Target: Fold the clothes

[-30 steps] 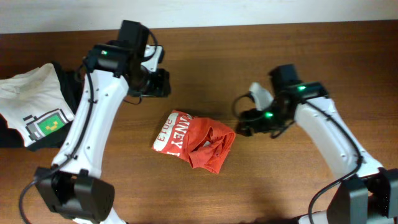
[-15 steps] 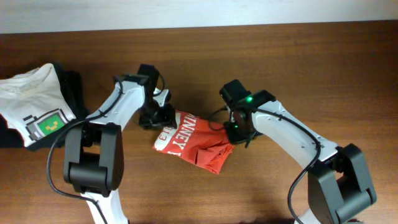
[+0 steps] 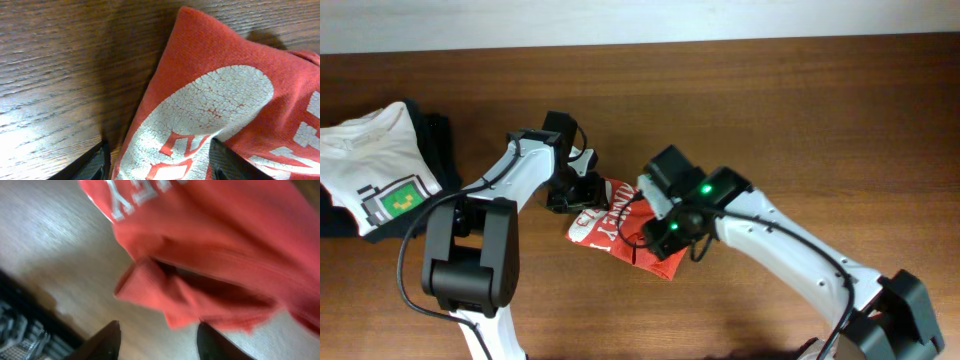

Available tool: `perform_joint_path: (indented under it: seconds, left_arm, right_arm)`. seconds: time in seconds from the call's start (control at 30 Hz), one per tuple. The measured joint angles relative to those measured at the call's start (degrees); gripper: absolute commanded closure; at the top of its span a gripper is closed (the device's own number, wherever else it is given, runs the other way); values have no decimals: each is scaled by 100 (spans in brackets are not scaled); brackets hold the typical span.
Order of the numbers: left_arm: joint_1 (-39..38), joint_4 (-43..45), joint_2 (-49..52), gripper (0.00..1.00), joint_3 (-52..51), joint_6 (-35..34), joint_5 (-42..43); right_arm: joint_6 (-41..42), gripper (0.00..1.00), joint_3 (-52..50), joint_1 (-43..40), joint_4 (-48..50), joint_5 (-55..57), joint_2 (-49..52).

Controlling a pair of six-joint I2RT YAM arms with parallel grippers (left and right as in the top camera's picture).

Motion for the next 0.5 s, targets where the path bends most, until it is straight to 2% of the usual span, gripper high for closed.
perform_joint_path:
  seconds: [0.13,0.2,0.23,0.27,0.37,0.5]
  left_arm:
    - [0,2,0,34,0,0,28]
    - [0,2,0,34,0,-2,39]
    - [0,2,0,34,0,-2,39]
    - [0,2,0,34,0,-2,42]
    - [0,0,0,34,0,-2,42]
    - [0,2,-7,34,0,-2,39]
  right_arm:
    - [232,46,-26,472,553,105,343]
    - [396,50,-26,605,651,240,588]
    - [531,66,-26,632,651,352,704]
    - [678,95,-26,636,647,463,798]
    - [1150,96,-39,636,494,883,955]
    - [1631,96,-68,636,-584,1137,962]
